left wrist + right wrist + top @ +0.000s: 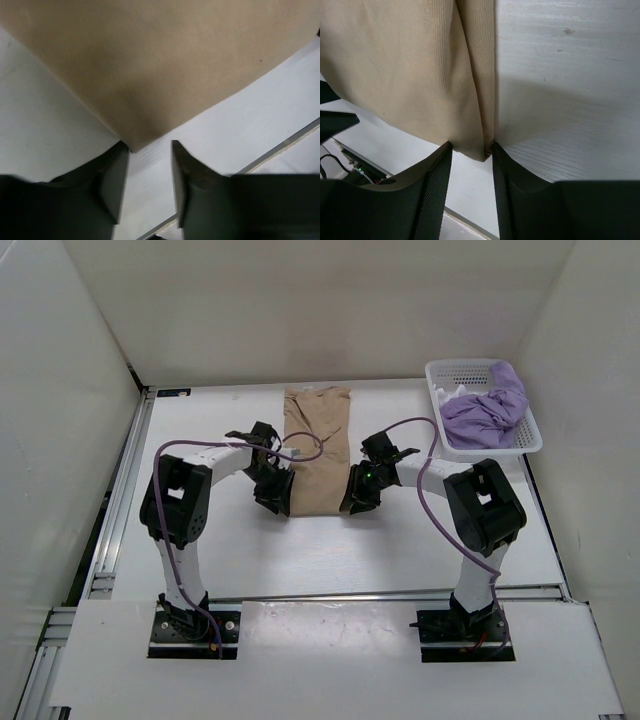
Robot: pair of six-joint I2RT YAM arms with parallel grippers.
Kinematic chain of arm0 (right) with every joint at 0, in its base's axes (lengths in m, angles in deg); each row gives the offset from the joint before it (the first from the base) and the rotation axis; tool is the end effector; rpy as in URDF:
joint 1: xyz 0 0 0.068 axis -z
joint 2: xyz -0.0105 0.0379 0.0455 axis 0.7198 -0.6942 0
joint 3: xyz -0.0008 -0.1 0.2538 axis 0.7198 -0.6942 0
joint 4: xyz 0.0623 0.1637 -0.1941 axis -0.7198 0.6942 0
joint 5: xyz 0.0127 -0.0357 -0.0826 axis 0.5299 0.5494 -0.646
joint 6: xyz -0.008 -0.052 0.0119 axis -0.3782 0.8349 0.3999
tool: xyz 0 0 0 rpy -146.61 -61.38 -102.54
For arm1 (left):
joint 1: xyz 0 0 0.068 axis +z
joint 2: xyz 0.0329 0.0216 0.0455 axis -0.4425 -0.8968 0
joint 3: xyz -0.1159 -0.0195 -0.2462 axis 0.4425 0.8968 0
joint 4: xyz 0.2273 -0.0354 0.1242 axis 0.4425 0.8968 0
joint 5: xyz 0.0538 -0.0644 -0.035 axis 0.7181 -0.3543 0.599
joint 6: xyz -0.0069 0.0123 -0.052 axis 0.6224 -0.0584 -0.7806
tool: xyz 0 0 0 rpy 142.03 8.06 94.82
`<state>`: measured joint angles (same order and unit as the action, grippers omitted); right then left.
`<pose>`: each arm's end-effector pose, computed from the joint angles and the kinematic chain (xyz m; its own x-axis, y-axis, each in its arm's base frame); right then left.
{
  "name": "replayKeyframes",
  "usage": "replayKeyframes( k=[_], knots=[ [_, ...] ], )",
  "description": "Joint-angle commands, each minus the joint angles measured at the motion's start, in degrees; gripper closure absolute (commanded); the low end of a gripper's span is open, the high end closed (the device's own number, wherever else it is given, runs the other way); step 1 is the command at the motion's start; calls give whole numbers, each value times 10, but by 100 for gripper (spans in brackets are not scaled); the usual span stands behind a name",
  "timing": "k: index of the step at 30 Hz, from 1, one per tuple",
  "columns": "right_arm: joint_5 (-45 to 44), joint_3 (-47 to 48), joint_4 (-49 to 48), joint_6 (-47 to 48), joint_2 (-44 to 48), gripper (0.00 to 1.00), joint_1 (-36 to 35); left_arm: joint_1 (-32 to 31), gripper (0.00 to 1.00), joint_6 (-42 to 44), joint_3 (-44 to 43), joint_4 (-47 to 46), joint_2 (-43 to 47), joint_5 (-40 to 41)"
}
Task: Fold and stack the t-shirts
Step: Grab one side of the 2/3 rectangular tshirt with both arms
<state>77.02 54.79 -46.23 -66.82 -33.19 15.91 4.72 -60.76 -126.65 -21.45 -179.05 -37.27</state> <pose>0.3138 0.1951 0.1489 -0.9756 0.1138 -0.1877 0.0024 0.8606 0.5093 0.3242 -0.1437 0.1573 -0.9274 0.3606 -0.0997 0.3684 0.8337 -0.4113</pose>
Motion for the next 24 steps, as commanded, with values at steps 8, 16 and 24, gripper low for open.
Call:
replayKeyframes(
  k=[8, 16, 24],
  knots=[
    [14, 17, 3, 13, -1, 95, 1, 1, 89, 3, -25, -5, -18, -4],
    [20, 11, 45, 54, 50, 100, -10, -4, 90, 3, 6, 11, 59, 25],
    [10, -36, 145, 105, 168, 100, -55, -55, 90, 3, 53, 125, 184, 136]
  ],
)
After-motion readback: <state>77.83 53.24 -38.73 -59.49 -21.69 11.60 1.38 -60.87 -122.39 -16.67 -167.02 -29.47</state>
